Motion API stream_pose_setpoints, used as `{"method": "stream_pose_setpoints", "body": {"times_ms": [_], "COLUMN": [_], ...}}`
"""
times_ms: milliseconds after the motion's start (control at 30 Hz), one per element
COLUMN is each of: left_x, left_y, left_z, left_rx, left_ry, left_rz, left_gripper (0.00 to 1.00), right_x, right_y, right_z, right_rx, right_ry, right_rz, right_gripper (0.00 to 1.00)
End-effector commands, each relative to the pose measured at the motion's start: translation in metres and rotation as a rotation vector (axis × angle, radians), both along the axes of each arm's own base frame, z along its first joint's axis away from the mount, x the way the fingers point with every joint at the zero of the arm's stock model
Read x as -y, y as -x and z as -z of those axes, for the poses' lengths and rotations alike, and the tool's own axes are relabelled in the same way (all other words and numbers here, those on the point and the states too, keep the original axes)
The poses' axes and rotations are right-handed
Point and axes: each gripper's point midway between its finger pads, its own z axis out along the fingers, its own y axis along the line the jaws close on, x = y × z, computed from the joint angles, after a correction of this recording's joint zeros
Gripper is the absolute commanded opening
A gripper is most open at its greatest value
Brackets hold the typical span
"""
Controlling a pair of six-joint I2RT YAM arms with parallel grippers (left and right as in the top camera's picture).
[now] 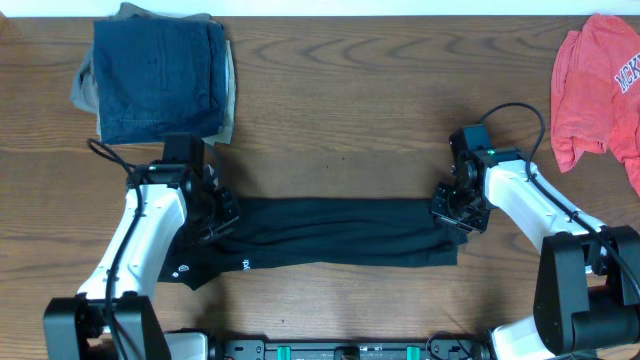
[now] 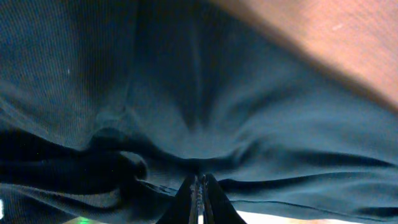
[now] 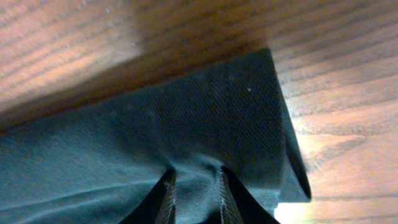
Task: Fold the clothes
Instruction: 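Pull both strip ends outward with both grippers to straighten it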
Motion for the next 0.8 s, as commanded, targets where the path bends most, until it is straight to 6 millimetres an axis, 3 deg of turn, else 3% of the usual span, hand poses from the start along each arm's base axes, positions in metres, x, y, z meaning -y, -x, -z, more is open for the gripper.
{"method": "stream_pose_setpoints", "body": {"times_ms": [0, 167, 367, 533, 667, 767], "left_x": [-0.004, -0.022, -0.031, -0.038, -0.059, -0.065], "left_y": [0.019, 0.034, 0.031, 0.030, 0.034, 0.040], "left_z": [0.021, 0.043, 0.056, 0.058, 0.058, 0.054], "left_rx": [-0.089, -0.178, -0.205, -0.202, -0.220, -0.251], "left_ry": [-0.018, -0.126, -0.139, -0.145, -0.231, -0.220], "left_rz": [0.019, 0.008, -0.016, -0.041, -0.067, -0.100], "left_gripper": [0.06, 0.06, 0.06, 0.06, 0.06, 0.06], "right_x": [0.011, 0.024, 0.038, 0.043, 0.045, 0.048], "right_y": [-0.002, 0.000, -0.002, 0.003, 0.003, 0.005], "right_z": [-0.001, 0.000, 0.000, -0.001, -0.001, -0.004], "right_rx": [-0.002, -0.008, -0.009, -0.032, -0.035, -0.050], "right_ry": [0.048, 0.120, 0.119, 0.099, 0.102, 0.100], "right_rz": [-0.032, -0.012, 0.052, 0.072, 0.064, 0.080], "right_gripper": [0.25, 0.29, 0.26, 0.17, 0.16, 0.01]}}
